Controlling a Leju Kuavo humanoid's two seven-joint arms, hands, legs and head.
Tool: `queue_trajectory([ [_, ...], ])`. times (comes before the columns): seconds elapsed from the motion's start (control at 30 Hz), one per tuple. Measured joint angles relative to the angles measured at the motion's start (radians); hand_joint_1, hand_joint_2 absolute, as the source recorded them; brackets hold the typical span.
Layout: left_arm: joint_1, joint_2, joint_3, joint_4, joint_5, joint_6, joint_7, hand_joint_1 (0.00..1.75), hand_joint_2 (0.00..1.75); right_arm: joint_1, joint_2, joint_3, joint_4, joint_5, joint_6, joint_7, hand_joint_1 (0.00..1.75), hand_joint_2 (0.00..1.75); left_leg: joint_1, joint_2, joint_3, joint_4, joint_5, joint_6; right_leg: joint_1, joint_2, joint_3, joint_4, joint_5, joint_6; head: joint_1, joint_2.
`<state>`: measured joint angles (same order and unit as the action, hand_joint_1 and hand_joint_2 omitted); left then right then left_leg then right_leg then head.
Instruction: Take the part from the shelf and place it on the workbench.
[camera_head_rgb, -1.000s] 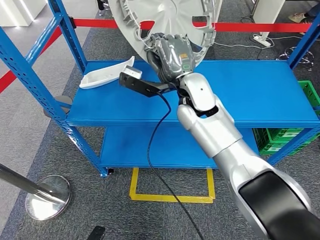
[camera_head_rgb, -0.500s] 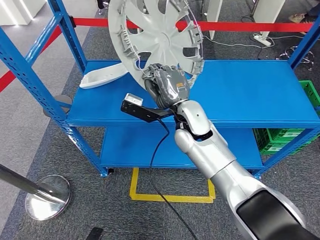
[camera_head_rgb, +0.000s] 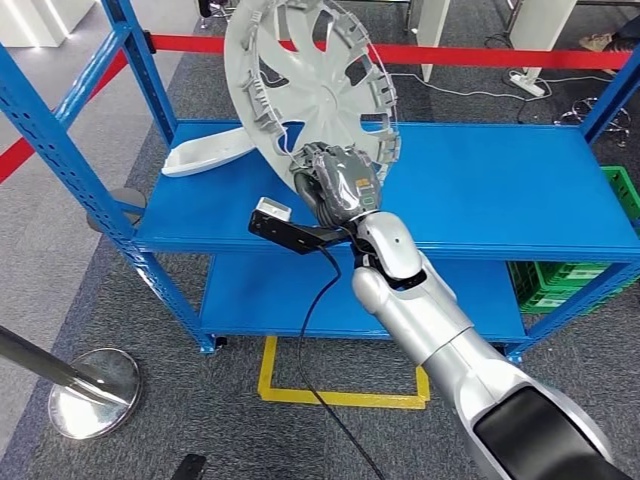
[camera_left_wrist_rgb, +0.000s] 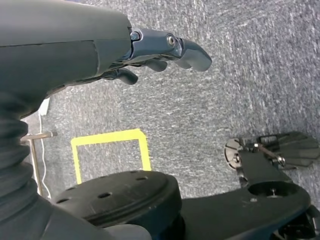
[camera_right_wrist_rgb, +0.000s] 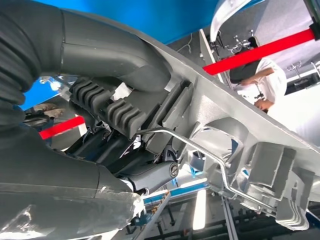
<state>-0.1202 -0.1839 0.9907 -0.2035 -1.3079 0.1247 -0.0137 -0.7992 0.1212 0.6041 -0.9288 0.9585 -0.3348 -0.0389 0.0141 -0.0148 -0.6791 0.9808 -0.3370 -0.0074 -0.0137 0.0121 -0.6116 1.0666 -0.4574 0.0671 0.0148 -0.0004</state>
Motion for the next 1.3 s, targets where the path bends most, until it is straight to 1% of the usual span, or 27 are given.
queue_trajectory([
  [0.07,0.0,0.001,0.0,0.0,0.0,0.0,0.0,0.0,1.75,-0.003,0.0,0.0,0.001,0.0,-0.001,-0.001,1.75,1.75,0.0,-0.002,-0.002,0.004,0.006,-0.014,0.004,0.007,0.018,-0.029,0.008,-0.014,-0.001,0.0],
  [0.13,0.0,0.001,0.0,0.0,0.0,0.0,0.0,0.0,1.75,-0.005,-0.001,0.001,0.001,0.0,-0.002,-0.002,1.75,1.75,0.002,-0.002,-0.003,0.005,0.01,-0.027,0.004,0.008,0.008,-0.026,0.015,-0.033,-0.002,0.0],
  [0.17,0.0,0.001,0.0,0.0,0.0,0.0,0.001,0.0,1.75,-0.006,0.0,0.001,0.001,0.0,-0.002,-0.002,1.75,1.75,0.003,-0.001,-0.008,0.014,-0.004,-0.032,0.004,0.007,0.003,-0.026,0.021,-0.042,-0.002,0.0],
  [0.23,-0.001,0.0,0.0,0.0,0.0,0.0,0.001,0.0,1.75,-0.008,0.0,0.001,0.001,0.0,-0.002,-0.002,1.75,1.75,0.003,0.002,-0.035,0.091,-0.077,-0.039,0.002,0.004,-0.009,-0.028,0.034,-0.058,-0.005,0.0],
  [0.3,-0.005,0.0,0.0,0.0,-0.001,-0.001,0.002,0.0,1.75,-0.009,0.0,0.001,0.003,-0.001,-0.002,-0.002,1.75,1.75,0.002,0.003,-0.071,0.224,-0.166,-0.043,0.004,0.003,-0.025,-0.029,0.049,-0.065,-0.007,0.0],
  [0.33,-0.006,0.0,0.0,0.0,-0.001,-0.001,0.002,0.0,1.75,-0.009,0.0,0.001,0.004,-0.001,-0.002,-0.002,1.75,1.75,0.002,0.003,-0.079,0.277,-0.192,-0.043,0.006,0.002,-0.034,-0.029,0.056,-0.066,-0.007,0.0],
  [0.37,-0.007,0.0,0.0,0.0,-0.002,-0.001,0.002,0.0,1.75,-0.008,0.0,0.001,0.005,-0.002,-0.002,-0.002,1.75,1.75,0.002,0.003,-0.073,0.301,-0.198,-0.041,0.008,0.001,-0.043,-0.028,0.064,-0.067,-0.007,0.0],
  [0.4,-0.008,0.0,0.0,0.0,-0.002,-0.002,0.002,0.0,1.75,-0.009,0.0,0.001,0.006,-0.002,-0.002,-0.002,1.75,1.75,0.002,0.003,-0.049,0.292,-0.188,-0.037,0.009,0.001,-0.054,-0.028,0.073,-0.067,-0.007,0.0],
  [0.43,-0.007,-0.001,0.0,0.0,-0.003,-0.002,0.003,0.0,1.75,-0.009,0.0,0.001,0.006,-0.002,-0.002,-0.002,1.75,1.75,0.001,0.003,-0.007,0.245,-0.168,-0.032,0.01,0.002,-0.063,-0.028,0.081,-0.065,-0.007,0.0],
  [0.5,-0.008,-0.001,0.0,0.0,-0.004,-0.002,0.005,0.0,1.75,-0.013,0.0,0.0,0.006,-0.003,-0.002,-0.002,1.75,1.75,-0.003,0.003,0.095,0.112,-0.147,-0.021,0.012,0.003,-0.08,-0.028,0.097,-0.058,-0.006,0.0],
  [0.53,-0.01,0.0,0.0,0.0,-0.005,-0.002,0.006,0.0,1.75,-0.016,0.0,0.0,0.006,-0.003,-0.002,-0.002,1.75,1.75,-0.006,0.003,0.129,0.061,-0.148,-0.017,0.013,0.002,-0.086,-0.028,0.105,-0.053,-0.006,0.0],
  [0.6,-0.012,0.0,0.0,0.0,-0.006,-0.002,0.006,0.0,1.75,-0.019,-0.001,0.0,0.006,-0.003,-0.002,-0.002,1.75,1.75,-0.009,0.003,0.151,0.017,-0.155,-0.016,0.014,0.001,-0.092,-0.029,0.114,-0.047,-0.005,0.0],
  [0.7,-0.011,0.0,0.0,0.0,-0.006,-0.002,0.006,0.0,1.75,-0.02,-0.001,0.0,0.006,-0.004,-0.003,-0.002,1.75,1.75,-0.011,0.002,0.146,0.017,-0.152,-0.015,0.013,0.0,-0.093,-0.033,0.121,-0.044,-0.005,0.0],
  [0.73,-0.009,0.0,0.0,0.0,-0.006,-0.002,0.006,0.0,1.75,-0.019,-0.002,0.0,0.007,-0.004,-0.003,-0.003,1.75,1.75,-0.011,0.003,0.139,0.013,-0.141,-0.01,0.011,-0.001,-0.098,-0.034,0.12,-0.038,-0.005,0.0],
  [0.77,-0.006,0.0,0.0,0.0,-0.007,-0.002,0.006,0.0,1.75,-0.018,-0.003,0.0,0.01,-0.005,-0.003,-0.004,1.75,1.75,-0.01,0.005,0.129,0.009,-0.127,-0.003,0.01,-0.002,-0.108,-0.019,0.1,-0.03,-0.003,0.0],
  [0.8,-0.003,0.001,0.0,0.0,-0.007,-0.003,0.006,0.0,1.75,-0.017,-0.005,0.0,0.012,-0.006,-0.003,-0.005,1.75,1.75,-0.01,0.006,0.116,0.006,-0.111,0.005,0.008,-0.003,-0.122,0.018,0.065,-0.022,-0.001,0.0],
  [0.87,-0.002,0.0,0.0,0.0,-0.008,-0.005,0.006,0.0,1.75,-0.016,-0.007,0.0,0.015,-0.007,-0.004,-0.008,1.75,1.75,-0.008,0.008,0.09,0.003,-0.083,0.014,0.008,-0.004,-0.157,0.15,-0.034,-0.012,0.003,0.0],
  [0.9,-0.002,0.0,0.0,0.0,-0.009,-0.006,0.006,0.0,1.75,-0.016,-0.007,0.0,0.016,-0.007,-0.004,-0.009,1.75,1.75,-0.009,0.008,0.078,0.003,-0.073,0.015,0.008,-0.004,-0.166,0.211,-0.061,-0.01,0.003,0.0],
  [0.93,-0.002,0.0,0.0,0.0,-0.009,-0.006,0.006,0.0,1.75,-0.015,-0.007,0.0,0.017,-0.007,-0.004,-0.009,1.75,1.75,-0.009,0.008,0.066,0.003,-0.063,0.015,0.008,-0.004,-0.162,0.245,-0.066,-0.009,0.003,0.0],
  [0.97,-0.002,0.0,0.0,0.0,-0.009,-0.006,0.006,0.0,1.75,-0.015,-0.007,0.0,0.018,-0.007,-0.005,-0.01,1.75,1.75,-0.009,0.008,0.054,0.004,-0.053,0.014,0.008,-0.004,-0.14,0.244,-0.051,-0.009,0.004,0.0],
  [1.03,-0.002,-0.001,0.0,0.0,-0.009,-0.007,0.006,0.0,1.75,-0.017,-0.007,0.0,0.02,-0.007,-0.005,-0.01,1.75,1.75,-0.009,0.007,0.032,0.006,-0.034,0.009,0.008,-0.004,-0.048,0.141,-0.015,-0.013,0.004,0.0],
  [1.1,-0.004,-0.001,0.0,0.0,-0.009,-0.008,0.006,0.0,1.75,-0.02,-0.006,0.0,0.02,-0.008,-0.005,-0.01,1.75,1.75,-0.011,0.007,0.017,0.008,-0.017,0.0,0.011,-0.003,0.047,0.009,-0.023,-0.02,0.002,0.0],
  [1.13,-0.004,-0.001,0.0,0.0,-0.009,-0.008,0.006,0.0,1.75,-0.022,-0.005,0.0,0.02,-0.008,-0.006,-0.011,1.75,1.75,-0.012,0.006,0.013,0.009,-0.008,-0.006,0.013,-0.001,0.068,-0.028,-0.034,-0.024,0.003,0.0],
  [1.2,-0.004,0.0,0.0,0.0,-0.01,-0.01,0.006,0.0,1.75,-0.023,-0.004,0.0,0.02,-0.008,-0.01,-0.013,1.75,1.75,-0.011,0.006,0.007,0.006,0.01,-0.017,0.015,0.001,0.064,-0.038,-0.027,-0.037,0.003,0.0],
  [1.23,-0.004,0.0,0.0,0.0,-0.01,-0.01,0.005,0.0,1.75,-0.024,-0.004,0.0,0.02,-0.009,-0.011,-0.014,1.75,1.75,-0.01,0.007,0.002,0.008,0.006,-0.023,0.014,-0.001,0.057,-0.039,-0.018,-0.045,0.003,0.0],
  [1.27,-0.004,0.0,0.0,0.0,-0.01,-0.01,0.005,0.0,1.75,-0.026,-0.004,0.0,0.021,-0.009,-0.012,-0.014,1.75,1.75,-0.009,0.007,-0.005,0.017,-0.009,-0.029,0.013,-0.002,0.049,-0.039,-0.009,-0.052,0.001,0.0],
  [1.3,-0.005,0.0,0.0,0.0,-0.01,-0.01,0.005,0.0,1.75,-0.027,-0.004,0.0,0.021,-0.009,-0.013,-0.015,1.75,1.75,-0.008,0.007,-0.018,0.051,-0.048,-0.034,0.011,-0.003,0.037,-0.04,0.003,-0.059,-0.001,0.0],
])
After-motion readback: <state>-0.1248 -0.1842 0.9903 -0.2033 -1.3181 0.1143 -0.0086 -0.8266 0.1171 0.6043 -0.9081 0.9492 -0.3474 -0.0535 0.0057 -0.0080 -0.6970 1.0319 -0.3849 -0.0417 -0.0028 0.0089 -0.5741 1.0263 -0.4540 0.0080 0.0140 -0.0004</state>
